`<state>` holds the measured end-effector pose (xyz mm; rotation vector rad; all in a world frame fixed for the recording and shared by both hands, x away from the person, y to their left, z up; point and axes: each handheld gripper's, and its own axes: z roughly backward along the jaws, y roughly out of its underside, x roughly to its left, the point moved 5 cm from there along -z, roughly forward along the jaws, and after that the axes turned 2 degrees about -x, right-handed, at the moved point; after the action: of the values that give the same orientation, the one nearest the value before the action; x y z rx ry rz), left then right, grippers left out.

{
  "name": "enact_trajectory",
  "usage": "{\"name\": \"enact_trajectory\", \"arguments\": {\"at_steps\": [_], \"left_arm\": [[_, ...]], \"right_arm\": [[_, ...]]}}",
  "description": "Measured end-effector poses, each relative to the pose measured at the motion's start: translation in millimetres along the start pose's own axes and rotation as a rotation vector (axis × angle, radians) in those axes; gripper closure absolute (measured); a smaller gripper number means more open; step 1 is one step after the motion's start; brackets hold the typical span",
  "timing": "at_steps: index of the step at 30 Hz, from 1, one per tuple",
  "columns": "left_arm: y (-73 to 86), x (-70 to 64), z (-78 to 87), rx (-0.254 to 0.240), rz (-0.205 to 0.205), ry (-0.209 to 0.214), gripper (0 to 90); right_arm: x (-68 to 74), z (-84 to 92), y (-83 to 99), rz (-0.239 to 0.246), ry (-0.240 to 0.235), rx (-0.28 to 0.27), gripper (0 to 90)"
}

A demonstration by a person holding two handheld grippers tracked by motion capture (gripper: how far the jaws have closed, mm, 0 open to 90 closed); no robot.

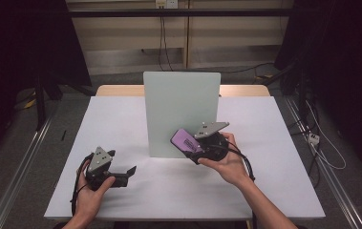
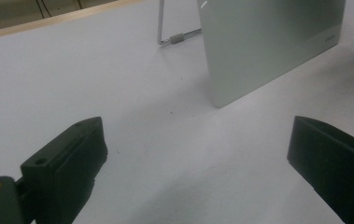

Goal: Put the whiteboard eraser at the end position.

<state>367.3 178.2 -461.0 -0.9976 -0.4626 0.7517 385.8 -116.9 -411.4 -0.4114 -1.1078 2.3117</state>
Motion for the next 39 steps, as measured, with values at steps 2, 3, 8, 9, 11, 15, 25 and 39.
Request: {"name": "enact_trajectory", "arguments": {"at_steps": [2,3,8,9,11,15,25,39], "left_arm": [[0.2,0.6,-0.7,0.002,0.001,-0.004,4.6],[0.2,0.7,-0.8,0.006,-0.001,-0.001,4.6],[0.9,0.3,-0.7,0.005,0.002,-0.002,4.6],[0.8,0.6,-0.3,0.002,0.002,-0.001,4.6],[0.4,0.5,0.9,-0.009,0.016,0.004,4.6],[1.4,2.1,3.8,-0.011,0.031,0.006,4.6],[-0.4,-1.2,4.1,-0.015,0.004,-0.006,4.5],[2.3,-2.5,2.9,0.005,-0.001,-0.006,4.6]], "right_arm": [[0.4,2.4,1.5,-0.003,-0.008,0.003,41.8],[0.2,3.9,2.1,0.002,-0.013,0.007,41.8],[0.7,8.6,5.5,0.003,-0.033,0.021,41.8],[1.0,8.6,6.3,0.005,-0.037,0.028,41.8],[1.2,8.1,7.6,0.007,-0.046,0.037,41.8],[2.7,7.2,10.6,0.022,-0.077,0.051,41.8],[12.0,1.9,18.7,0.046,-0.139,0.118,41.8],[19.9,-5.7,28.2,0.057,-0.201,0.207,41.7]]}}
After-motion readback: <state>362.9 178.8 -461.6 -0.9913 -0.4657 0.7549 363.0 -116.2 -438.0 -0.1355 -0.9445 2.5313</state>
